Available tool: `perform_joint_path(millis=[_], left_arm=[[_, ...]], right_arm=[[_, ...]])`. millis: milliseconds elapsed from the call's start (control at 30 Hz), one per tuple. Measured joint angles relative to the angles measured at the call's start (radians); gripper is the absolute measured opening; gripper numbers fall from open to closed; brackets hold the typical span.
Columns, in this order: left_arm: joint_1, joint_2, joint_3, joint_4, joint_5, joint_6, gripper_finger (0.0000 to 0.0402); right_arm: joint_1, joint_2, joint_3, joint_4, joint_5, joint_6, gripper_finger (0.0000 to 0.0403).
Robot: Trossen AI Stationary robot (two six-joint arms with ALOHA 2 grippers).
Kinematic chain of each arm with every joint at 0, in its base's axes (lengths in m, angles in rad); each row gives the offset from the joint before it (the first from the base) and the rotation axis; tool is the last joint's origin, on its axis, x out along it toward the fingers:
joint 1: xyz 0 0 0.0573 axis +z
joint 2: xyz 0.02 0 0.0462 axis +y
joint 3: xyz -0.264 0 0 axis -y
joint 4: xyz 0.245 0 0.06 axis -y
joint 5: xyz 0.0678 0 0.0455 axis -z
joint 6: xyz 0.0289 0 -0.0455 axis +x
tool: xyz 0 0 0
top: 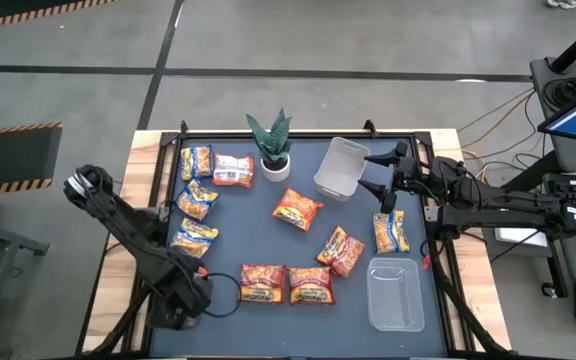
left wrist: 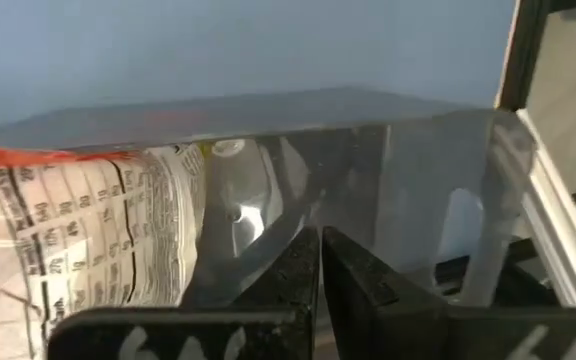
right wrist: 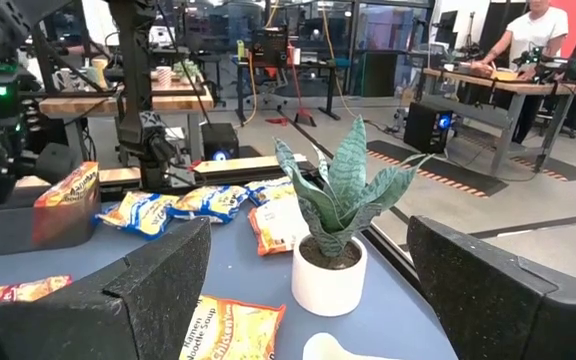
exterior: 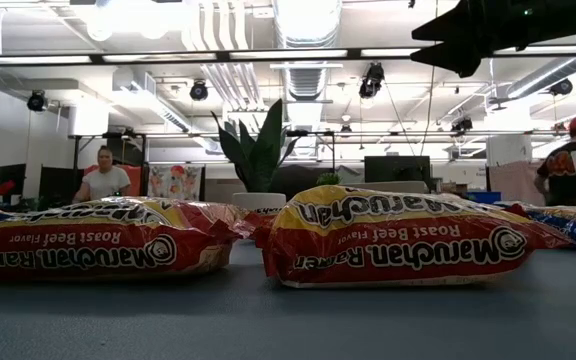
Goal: Sort Maruchan noodles
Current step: Put the bottom left orange instant noodle pack into the black bin
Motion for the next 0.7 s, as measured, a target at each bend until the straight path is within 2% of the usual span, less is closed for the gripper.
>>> perform_joint_path(millis=[233,600,700], left_arm=[[0.001,0.003,-0.028,-0.002,-0.072,-0.022,0.0],[0.001,-0.023,-0.049,-0.076,-0.2,-0.153,0.0],[0.001,-0.034,-0.047,-0.102,-0.203,-0.197,0.0]], right_arm=[[0.0,0.0,0.0,0.001,0.0,0.0,0.0328],[0.0,0.0,0.0,0.002,0.0,0.0,0.0328],[0.0,0.0,0.0,0.002,0.0,-0.001,0.0328]])
